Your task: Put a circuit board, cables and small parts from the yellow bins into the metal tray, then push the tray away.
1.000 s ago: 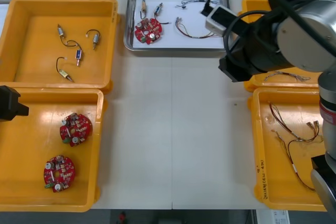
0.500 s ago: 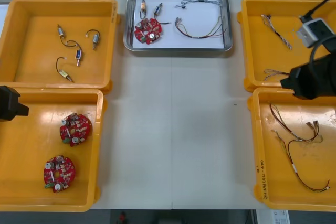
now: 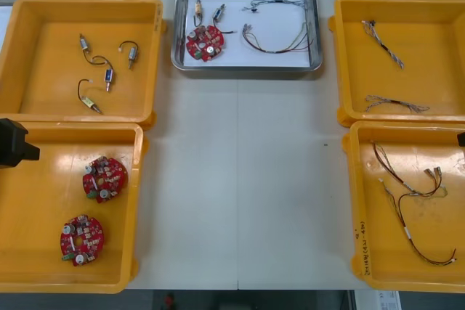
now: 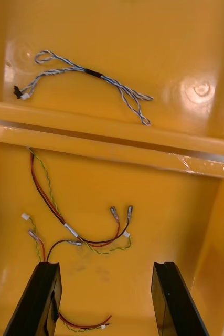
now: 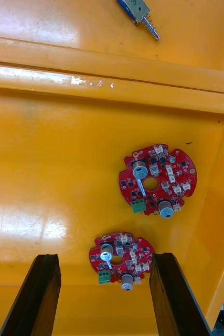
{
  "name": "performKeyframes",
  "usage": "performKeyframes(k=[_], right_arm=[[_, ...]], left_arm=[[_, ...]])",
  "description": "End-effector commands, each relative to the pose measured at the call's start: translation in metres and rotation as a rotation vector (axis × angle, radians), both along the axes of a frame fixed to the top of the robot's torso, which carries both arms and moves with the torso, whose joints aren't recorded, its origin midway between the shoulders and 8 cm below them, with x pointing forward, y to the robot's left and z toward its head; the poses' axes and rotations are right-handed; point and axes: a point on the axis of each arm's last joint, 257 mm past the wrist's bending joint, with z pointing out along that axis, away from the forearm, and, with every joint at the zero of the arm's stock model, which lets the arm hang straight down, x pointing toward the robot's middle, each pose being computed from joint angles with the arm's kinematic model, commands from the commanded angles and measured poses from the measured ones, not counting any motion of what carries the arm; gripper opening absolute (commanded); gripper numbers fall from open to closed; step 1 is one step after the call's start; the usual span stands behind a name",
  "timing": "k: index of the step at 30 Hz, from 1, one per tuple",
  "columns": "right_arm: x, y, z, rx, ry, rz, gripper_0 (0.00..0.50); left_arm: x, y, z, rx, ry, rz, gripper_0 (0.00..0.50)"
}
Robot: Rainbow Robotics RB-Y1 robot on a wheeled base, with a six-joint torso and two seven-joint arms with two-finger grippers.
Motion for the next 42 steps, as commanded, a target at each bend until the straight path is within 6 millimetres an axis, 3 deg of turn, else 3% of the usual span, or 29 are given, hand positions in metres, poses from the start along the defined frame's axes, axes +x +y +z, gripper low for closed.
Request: performKeyframes(k=[1,15,42], right_arm=[[-0.006,-0.027,-0.001,0.043,0.019,-0.106,0.5],[-0.007,0.002,-0.014,0.199,0.063,-0.185,0.5],[-0.01,0.004,-0.019,0.194,0.079,-0.175,0.5]], left_arm=[[-0.003,0.012,0.012,0.087,-0.022,-0.082,0.5],[-0.003,0.012,0.012,0.087,-0.022,-0.082,0.5],[-0.003,0.012,0.012,0.087,-0.022,-0.082,0.5]])
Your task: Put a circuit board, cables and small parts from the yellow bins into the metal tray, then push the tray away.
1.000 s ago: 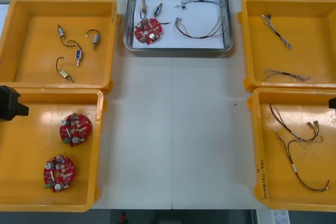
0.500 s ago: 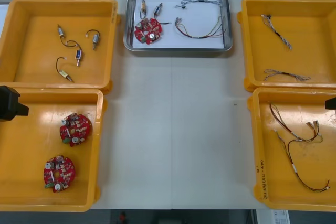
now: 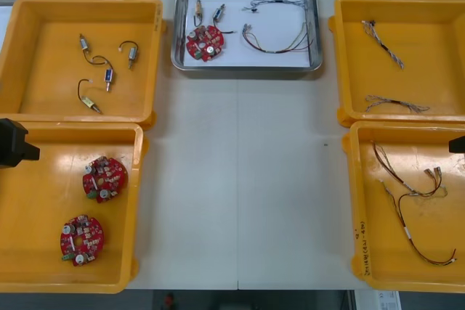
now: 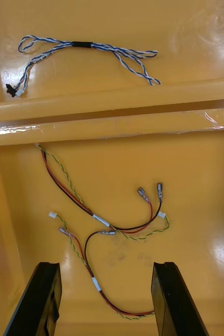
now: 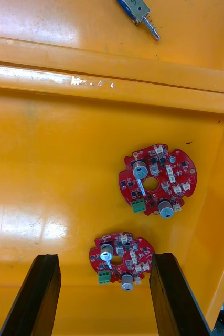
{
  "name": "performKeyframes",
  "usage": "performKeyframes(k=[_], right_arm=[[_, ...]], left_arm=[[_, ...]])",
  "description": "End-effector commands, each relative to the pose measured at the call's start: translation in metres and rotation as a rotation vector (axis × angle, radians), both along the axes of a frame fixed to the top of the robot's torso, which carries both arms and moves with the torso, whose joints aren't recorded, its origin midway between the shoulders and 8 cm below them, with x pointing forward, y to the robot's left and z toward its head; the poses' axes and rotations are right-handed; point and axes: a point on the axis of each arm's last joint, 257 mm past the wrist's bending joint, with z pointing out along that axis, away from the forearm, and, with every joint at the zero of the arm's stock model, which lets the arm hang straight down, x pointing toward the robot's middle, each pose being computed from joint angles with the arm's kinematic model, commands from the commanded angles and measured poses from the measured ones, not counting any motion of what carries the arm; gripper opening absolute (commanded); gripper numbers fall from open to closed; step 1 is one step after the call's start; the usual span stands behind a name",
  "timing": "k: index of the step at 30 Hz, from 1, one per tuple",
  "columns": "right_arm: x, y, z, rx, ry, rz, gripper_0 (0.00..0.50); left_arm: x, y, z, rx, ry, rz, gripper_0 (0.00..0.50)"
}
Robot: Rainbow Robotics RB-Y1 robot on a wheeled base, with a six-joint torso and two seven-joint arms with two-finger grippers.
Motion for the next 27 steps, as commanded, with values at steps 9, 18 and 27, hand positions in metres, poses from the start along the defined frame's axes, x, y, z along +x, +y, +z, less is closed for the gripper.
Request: performKeyframes(k=[9,18,27], right_arm=[[-0.0048,-0.0059,0.0015,-0.021,0.012,-0.012,0.5],[-0.0048,-0.0059,0.0015,-0.021,0.012,-0.012,0.5],[-0.0048,-0.0059,0.0015,-0.021,0.012,-0.012,0.5]], left_arm=[[-0.0034,0.012,0.0121,0.087,-0.022,-0.082,0.5],[-0.0034,0.012,0.0121,0.087,-0.022,-0.082,0.5],[-0.0034,0.012,0.0121,0.087,-0.022,-0.082,0.5]])
